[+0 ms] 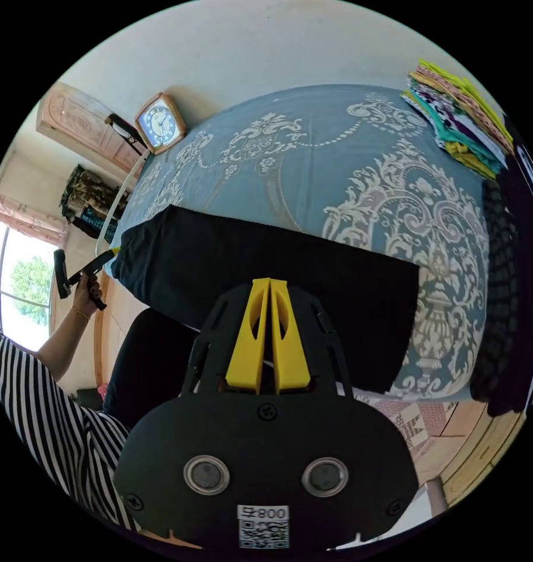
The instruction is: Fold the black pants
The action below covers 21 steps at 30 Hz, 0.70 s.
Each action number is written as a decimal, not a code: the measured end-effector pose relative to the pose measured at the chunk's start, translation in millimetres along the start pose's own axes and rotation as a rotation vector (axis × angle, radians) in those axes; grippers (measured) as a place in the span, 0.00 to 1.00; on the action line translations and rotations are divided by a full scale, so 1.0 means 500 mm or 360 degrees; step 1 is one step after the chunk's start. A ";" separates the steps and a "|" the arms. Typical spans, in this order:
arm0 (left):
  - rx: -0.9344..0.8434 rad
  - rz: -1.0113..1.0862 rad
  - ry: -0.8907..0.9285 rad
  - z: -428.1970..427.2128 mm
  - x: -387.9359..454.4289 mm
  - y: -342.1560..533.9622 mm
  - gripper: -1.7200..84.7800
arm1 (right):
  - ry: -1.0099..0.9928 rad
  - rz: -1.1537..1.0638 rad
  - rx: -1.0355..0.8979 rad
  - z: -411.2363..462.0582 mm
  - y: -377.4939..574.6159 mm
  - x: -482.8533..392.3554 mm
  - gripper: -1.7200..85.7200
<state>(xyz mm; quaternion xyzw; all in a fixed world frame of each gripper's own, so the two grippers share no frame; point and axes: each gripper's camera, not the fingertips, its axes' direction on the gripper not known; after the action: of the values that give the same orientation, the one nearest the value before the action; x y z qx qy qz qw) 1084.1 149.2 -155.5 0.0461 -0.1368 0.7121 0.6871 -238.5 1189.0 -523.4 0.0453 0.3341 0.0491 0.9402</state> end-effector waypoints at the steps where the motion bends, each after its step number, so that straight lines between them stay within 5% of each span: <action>1: -0.0036 0.0101 0.0102 0.044 0.058 -0.020 0.02 | 0.0006 0.0039 0.0014 -0.013 0.015 0.017 0.03; 10: -0.0427 0.0911 0.0693 0.393 0.545 -0.172 0.08 | -0.0002 0.0638 0.0179 -0.154 0.219 0.238 0.08; 21: -0.0664 0.1558 0.0677 0.681 0.997 -0.282 0.12 | -0.0261 0.0880 0.0250 -0.200 0.339 0.358 0.12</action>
<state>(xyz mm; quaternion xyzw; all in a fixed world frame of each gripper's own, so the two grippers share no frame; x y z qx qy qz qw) 1156.4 545.5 315.7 -0.3036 -0.1387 0.8988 0.2843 -174.0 1383.9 -692.5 0.2109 0.2350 0.2734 0.9086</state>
